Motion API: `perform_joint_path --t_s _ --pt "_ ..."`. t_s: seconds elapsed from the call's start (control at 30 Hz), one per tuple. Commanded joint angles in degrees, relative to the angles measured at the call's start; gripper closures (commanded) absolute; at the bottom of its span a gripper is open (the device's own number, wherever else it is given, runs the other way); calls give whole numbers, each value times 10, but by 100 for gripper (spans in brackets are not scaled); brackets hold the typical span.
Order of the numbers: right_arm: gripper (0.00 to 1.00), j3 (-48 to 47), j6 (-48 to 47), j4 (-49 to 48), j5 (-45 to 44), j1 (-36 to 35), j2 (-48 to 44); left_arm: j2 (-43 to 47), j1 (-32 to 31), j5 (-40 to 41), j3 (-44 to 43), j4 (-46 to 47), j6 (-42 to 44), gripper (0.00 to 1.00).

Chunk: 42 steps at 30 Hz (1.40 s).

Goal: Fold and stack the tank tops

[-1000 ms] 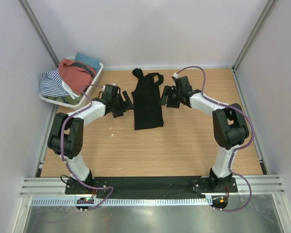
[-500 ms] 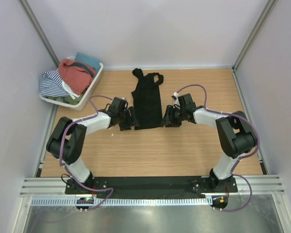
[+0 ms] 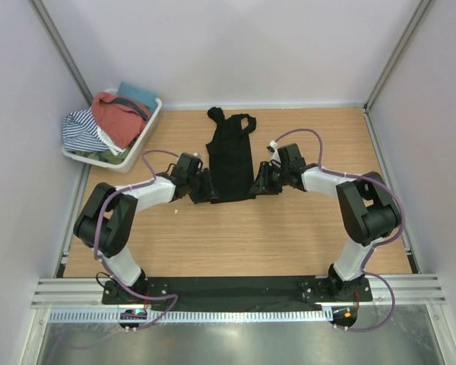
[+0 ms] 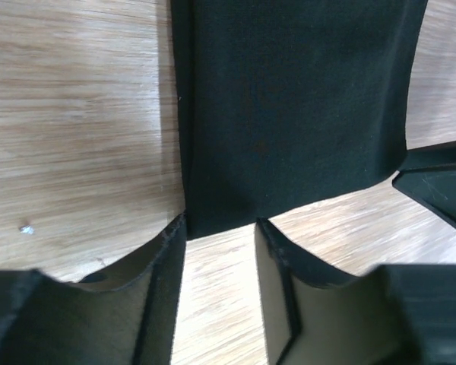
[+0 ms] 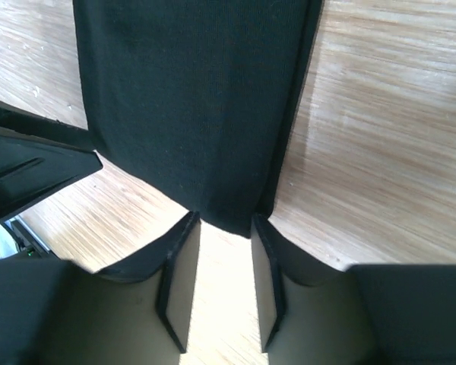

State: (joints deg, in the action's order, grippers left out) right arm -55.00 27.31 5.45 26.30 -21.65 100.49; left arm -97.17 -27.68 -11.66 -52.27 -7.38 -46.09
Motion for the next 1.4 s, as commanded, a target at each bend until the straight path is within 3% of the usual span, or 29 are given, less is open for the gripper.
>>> perform_joint_path --t_s 0.0,0.1,0.27,0.43,0.57,0.83,0.87,0.9,0.97,1.0,1.17,1.37 --pt "63 -19 -6 -20 14 -5 8 -12 -3 -13 -16 24 0 59" --pt "73 -15 -5 -18 14 -8 13 -12 -4 -14 -13 24 3 71" --pt "95 29 3 -9 -1 -9 -12 4 -5 -15 10 8 11 100" --pt "99 107 8 -4 -6 -20 -80 41 -29 -19 70 0 16 100" --pt "99 191 27 10 -30 -71 -151 90 -74 9 129 -8 -8 100" --pt "95 314 131 46 -81 -148 -335 275 -172 55 276 -20 -98 100" --pt "89 328 137 54 -83 -153 -371 289 -182 59 283 -33 -104 99" --pt "79 332 144 64 -85 -159 -390 304 -190 70 291 -45 -114 88" --pt "52 330 152 105 -99 -173 -439 341 -203 83 294 -93 -117 60" --pt "50 326 151 121 -107 -174 -454 355 -204 101 292 -112 -117 43" --pt "46 246 119 211 -195 -173 -490 448 -205 148 256 -206 -103 34" --pt "46 143 84 209 -296 -168 -375 411 -219 178 150 -254 -58 34"
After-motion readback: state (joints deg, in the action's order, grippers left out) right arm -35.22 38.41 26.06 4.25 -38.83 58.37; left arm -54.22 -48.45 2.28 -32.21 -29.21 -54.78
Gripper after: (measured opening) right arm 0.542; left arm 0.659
